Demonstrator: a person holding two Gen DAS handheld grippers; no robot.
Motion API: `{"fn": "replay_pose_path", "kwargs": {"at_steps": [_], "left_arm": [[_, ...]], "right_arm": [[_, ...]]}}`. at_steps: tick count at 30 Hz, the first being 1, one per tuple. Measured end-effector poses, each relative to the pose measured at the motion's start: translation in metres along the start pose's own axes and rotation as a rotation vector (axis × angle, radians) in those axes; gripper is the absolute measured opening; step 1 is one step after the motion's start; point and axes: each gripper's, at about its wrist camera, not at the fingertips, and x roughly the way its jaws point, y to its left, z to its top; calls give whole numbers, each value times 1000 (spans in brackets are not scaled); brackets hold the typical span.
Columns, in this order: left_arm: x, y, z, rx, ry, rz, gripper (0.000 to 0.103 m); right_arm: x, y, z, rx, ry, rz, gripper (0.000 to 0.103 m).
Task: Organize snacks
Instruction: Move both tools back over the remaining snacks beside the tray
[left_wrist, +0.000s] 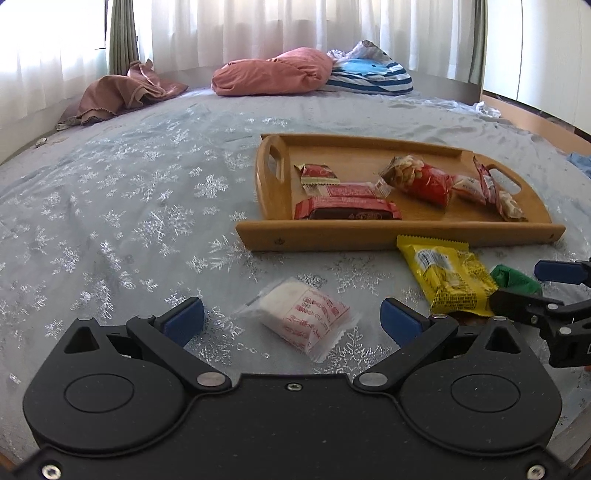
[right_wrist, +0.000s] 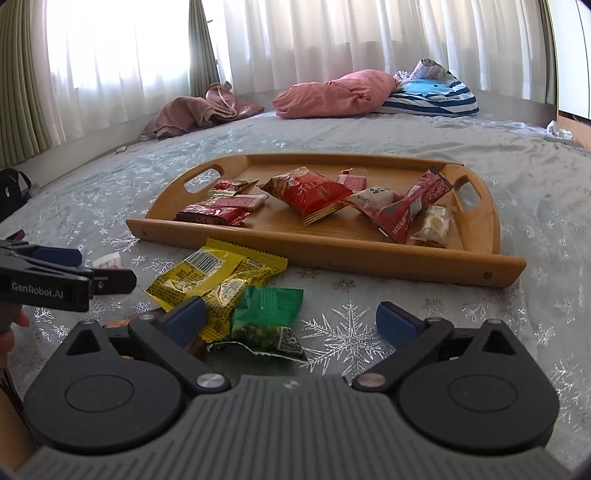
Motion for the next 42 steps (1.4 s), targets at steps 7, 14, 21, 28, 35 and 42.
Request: {"fn": "replay_pose_path", "kwargs": {"at_steps": [7,14,21,28,35,42], "left_arm": [[5,-6,-4,14,-4,7,102],[7,-6,-3,6,-7,7,102],[5,-7,-2,15,-7,-20,87],[-1,-13,-2,43,-9,-35,68],[-6,-16,-2,49,-11,-44,64],[-12,-15,2,45,-26,-43,64]], "right_arm": [[-2,1,-5,1,-24,-2,103],[-3,0,-6,7,-37,2,103],[-4,1,-8,2,-47,-6,103],[-5,1,-8,3,-50,-7,103],[-6,1,-8,3,-54,-9,103],[-17,1,-15,16,-146,-57,97]]}}
